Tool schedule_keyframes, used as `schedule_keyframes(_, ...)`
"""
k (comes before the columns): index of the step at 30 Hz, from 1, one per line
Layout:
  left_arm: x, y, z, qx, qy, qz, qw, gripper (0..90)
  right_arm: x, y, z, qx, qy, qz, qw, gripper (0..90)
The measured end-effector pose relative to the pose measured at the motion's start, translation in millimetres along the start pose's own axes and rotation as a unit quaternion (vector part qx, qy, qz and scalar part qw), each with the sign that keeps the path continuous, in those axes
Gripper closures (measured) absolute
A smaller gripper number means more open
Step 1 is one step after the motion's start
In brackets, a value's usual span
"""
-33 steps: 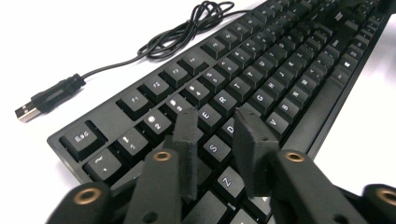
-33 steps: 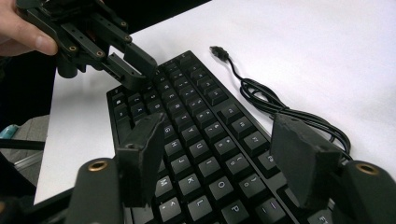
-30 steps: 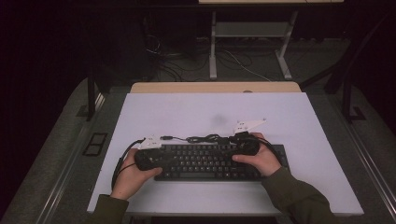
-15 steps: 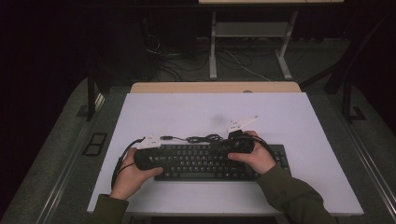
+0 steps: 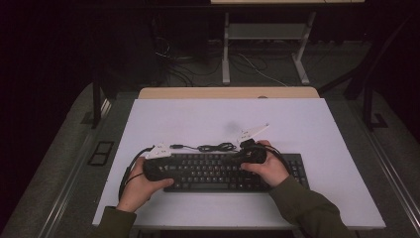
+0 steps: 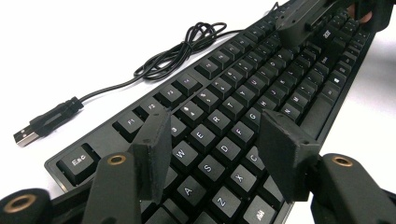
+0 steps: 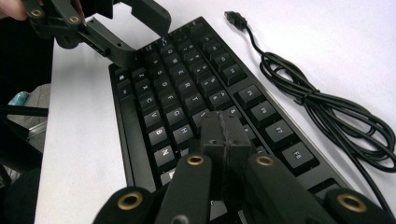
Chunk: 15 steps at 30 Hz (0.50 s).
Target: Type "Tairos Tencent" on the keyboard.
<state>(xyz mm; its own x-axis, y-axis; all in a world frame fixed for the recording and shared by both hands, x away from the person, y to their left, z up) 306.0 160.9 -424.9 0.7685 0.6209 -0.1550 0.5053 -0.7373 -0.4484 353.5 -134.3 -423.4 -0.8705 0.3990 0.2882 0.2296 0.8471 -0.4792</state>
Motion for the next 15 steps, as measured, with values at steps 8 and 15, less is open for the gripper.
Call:
schedule_keyframes(8, -0.2, 0.4, 0.4, -0.001, 0.000, 0.001, 1.0000, 43.1, 1.1, 6.8, 3.5, 0.014, -0.001, 0.010, 0.9999, 89.5)
schedule_keyframes(15, -0.2, 0.6, 0.7, 0.000, 0.000, 0.002, 1.0000, 43.0, 2.2, 12.4, 6.0, 0.026, -0.004, 0.016, 0.9995, 89.5)
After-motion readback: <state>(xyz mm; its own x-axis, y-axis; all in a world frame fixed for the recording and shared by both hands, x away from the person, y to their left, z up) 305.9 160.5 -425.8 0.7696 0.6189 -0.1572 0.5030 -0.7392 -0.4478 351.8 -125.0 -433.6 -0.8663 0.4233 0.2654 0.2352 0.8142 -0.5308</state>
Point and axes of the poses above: each handheld gripper's, and its own axes: y roughly forward along the jaws, z roughly out of its underside, x roughly to its left, the point moved 1 cm from there along y, roughly forward along the jaws, and after that the axes turned 9 degrees about -x, right-handed, at the moved point
